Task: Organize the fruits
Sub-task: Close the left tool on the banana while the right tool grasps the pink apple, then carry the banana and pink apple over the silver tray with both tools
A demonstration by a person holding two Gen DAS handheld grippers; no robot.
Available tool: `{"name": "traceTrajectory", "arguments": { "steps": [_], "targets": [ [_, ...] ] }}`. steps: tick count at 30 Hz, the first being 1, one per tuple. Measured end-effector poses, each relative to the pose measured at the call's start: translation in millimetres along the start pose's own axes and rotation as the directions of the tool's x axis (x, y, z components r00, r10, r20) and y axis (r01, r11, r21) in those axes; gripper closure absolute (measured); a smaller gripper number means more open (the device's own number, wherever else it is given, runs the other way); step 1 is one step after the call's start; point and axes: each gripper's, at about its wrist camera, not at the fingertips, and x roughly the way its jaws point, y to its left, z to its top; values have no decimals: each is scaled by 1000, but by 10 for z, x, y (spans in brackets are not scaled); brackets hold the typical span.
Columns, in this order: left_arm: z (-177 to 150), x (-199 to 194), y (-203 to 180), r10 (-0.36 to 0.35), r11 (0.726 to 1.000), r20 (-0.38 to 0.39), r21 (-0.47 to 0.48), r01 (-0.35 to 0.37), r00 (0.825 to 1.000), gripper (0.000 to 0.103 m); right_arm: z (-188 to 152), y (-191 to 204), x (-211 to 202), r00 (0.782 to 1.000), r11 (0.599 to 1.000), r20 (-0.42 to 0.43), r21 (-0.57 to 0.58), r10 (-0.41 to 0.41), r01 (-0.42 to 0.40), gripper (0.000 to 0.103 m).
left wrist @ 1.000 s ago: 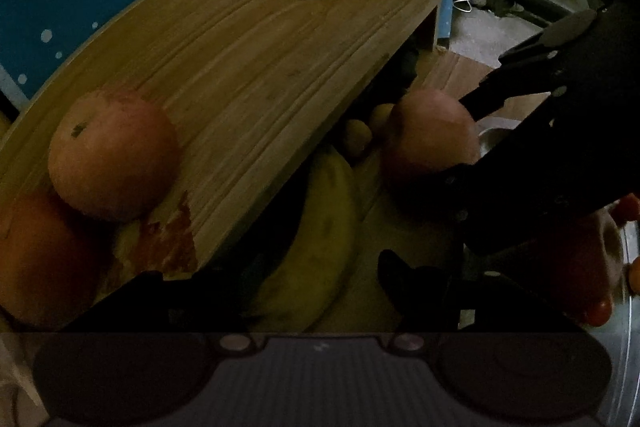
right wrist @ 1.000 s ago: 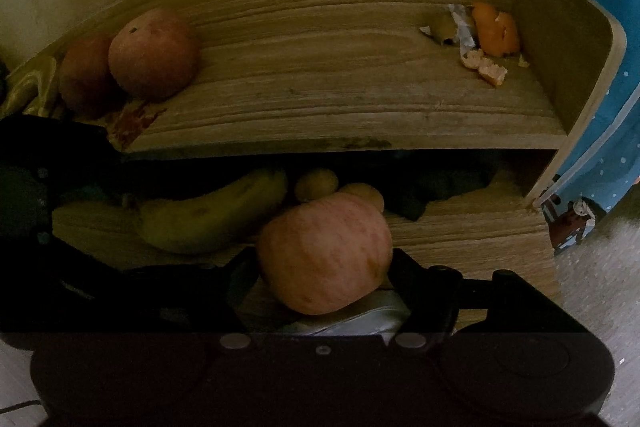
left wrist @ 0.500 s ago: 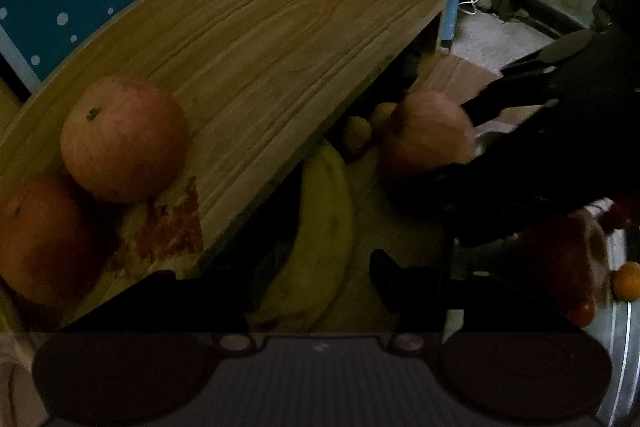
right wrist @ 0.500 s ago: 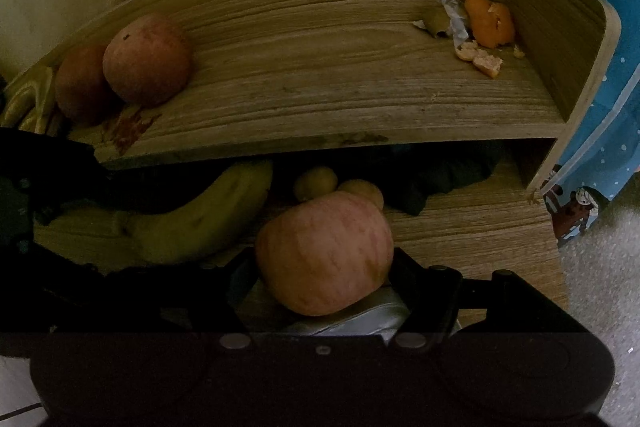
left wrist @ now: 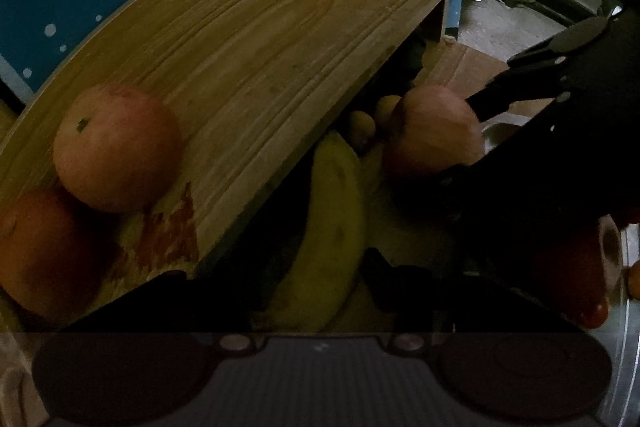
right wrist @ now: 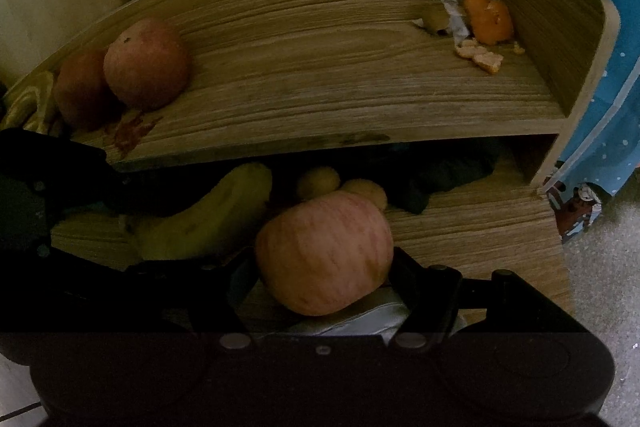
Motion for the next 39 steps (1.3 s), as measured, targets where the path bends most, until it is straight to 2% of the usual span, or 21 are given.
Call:
{"name": "traceTrajectory", "arguments": {
  "steps": [5,10,15,18,21,25,32,39],
  "targets": [
    [-31,-34,29,-16,998,-23,-57,15,1000,55,-5,79,26,998,999,-18,3,53,-53,32],
    [-52,-39,77,-37,994,-37,-101,33,999,55,-23,125,17,998,998,-19,-1,57,-57,32],
    [25,106,-11,3,999,-43,-33,-4,999,57,-60,120,-58,999,999,6,12,44,-44,32],
    [28,155,13,-18,1000,-42,-21,17,999,58,-87,74,-131,999,999,21,26,36,-37,32],
    [35,180,72,-43,998,-47,-41,41,998,58,-102,35,-158,999,998,26,46,31,-32,32],
    [7,131,94,-42,998,-47,-48,40,998,59,-136,32,-191,999,997,41,73,30,-33,32],
    [-140,32,147,-111,989,-63,-107,104,992,62,-250,-1,-334,998,992,65,126,7,-15,32],
    [-212,-127,167,-125,983,-33,-142,119,992,62,-391,56,-544,995,984,102,178,-14,-5,32]
  ]
}}
